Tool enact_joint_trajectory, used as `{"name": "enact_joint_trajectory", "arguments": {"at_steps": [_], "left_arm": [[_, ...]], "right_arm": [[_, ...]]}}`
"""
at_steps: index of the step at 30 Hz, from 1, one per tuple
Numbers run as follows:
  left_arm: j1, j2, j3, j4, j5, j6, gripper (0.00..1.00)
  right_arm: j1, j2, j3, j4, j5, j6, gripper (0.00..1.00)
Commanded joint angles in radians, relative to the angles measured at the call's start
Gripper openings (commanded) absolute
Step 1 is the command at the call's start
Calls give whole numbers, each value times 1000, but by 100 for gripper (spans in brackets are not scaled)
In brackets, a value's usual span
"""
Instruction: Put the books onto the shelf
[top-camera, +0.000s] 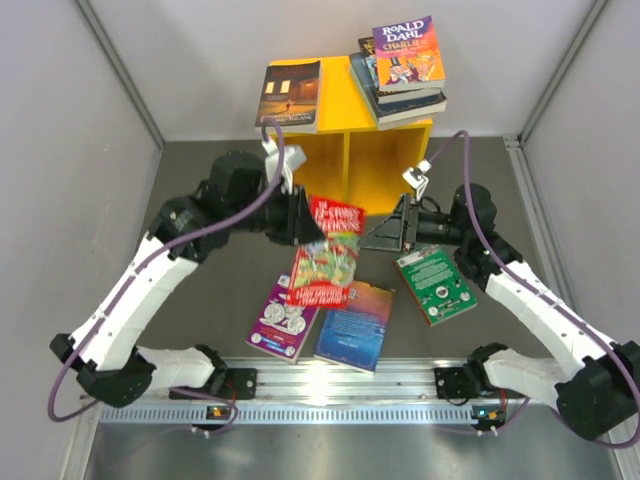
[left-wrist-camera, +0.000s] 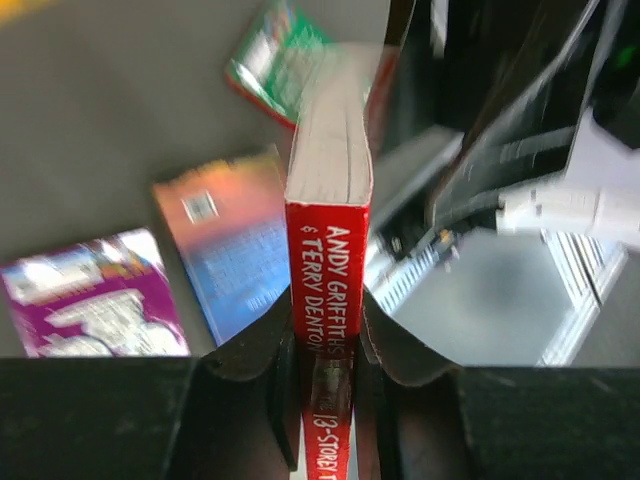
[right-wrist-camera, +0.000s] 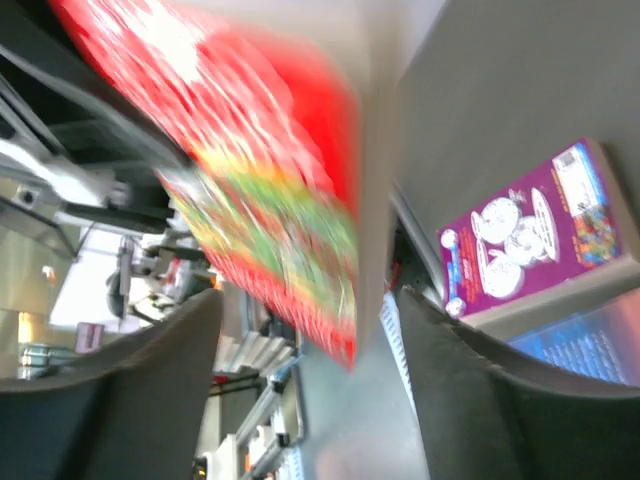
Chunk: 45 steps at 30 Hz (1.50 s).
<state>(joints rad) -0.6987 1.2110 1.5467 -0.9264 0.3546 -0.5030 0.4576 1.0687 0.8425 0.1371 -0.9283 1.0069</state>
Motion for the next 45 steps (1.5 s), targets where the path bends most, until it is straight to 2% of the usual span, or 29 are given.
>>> {"name": "enact_joint_trajectory", "arguments": {"at_steps": [1, 2, 3, 6, 7, 8, 10, 11, 12, 14, 15, 18, 20, 23, 29, 35, 39, 41, 45], "left_arm": [[59, 89, 319, -75, -138, 125, 0], [100, 167, 390, -92, -109, 162, 0], [125, 209, 530, -110, -83, 178, 0], [272, 364, 758, -124, 72, 201, 0], [307, 393, 792, -108, 110, 193, 0], [377, 430, 815, -25, 156, 155, 0], [439, 455, 822, 96, 272, 94, 0], [499, 470, 810, 165, 315, 10, 0], [528, 479, 778, 333, 401, -40, 0], [597, 530, 770, 487, 476, -200, 0], [617, 553, 785, 623, 527, -251, 0], [672, 675, 886, 844, 586, -452, 0], [691, 784, 994, 915, 621, -573, 0], [740, 881, 1041, 1029, 665, -693, 0], [743, 927, 962, 1014, 759, -681, 0], [740, 964, 946, 957, 782, -652, 0], [739, 980, 951, 838, 729, -571, 0], [739, 981, 948, 769, 644, -496, 4], [728, 990, 944, 765, 564, -463, 5]], "right_arm": [[-20, -50, 85, -202, 20, -141, 73], [-23, -58, 95, -296, 31, -177, 77], [-34, -73, 110, -342, 49, -236, 80], [-63, -111, 109, -456, 57, -295, 82], [-71, -122, 104, -474, 56, -301, 82], [-77, -134, 98, -499, 55, -304, 82], [-86, -170, 78, -519, 55, -304, 82], [-88, -183, 70, -530, 57, -301, 82], [-88, -208, 50, -534, 59, -292, 82], [-88, -231, 18, -541, 66, -280, 82], [-88, -258, 9, -542, 72, -266, 82], [-95, -289, -5, -557, 89, -266, 82], [-128, -280, 36, -600, 83, -293, 82], [-151, -240, 90, -659, 86, -359, 82], [-183, -201, 98, -663, 89, -386, 82], [-183, -121, 104, -628, 86, -380, 81], [-185, -89, 115, -610, 92, -376, 80], [-185, -79, 121, -605, 94, -376, 80], [-185, -61, 129, -602, 100, -381, 80]]}}
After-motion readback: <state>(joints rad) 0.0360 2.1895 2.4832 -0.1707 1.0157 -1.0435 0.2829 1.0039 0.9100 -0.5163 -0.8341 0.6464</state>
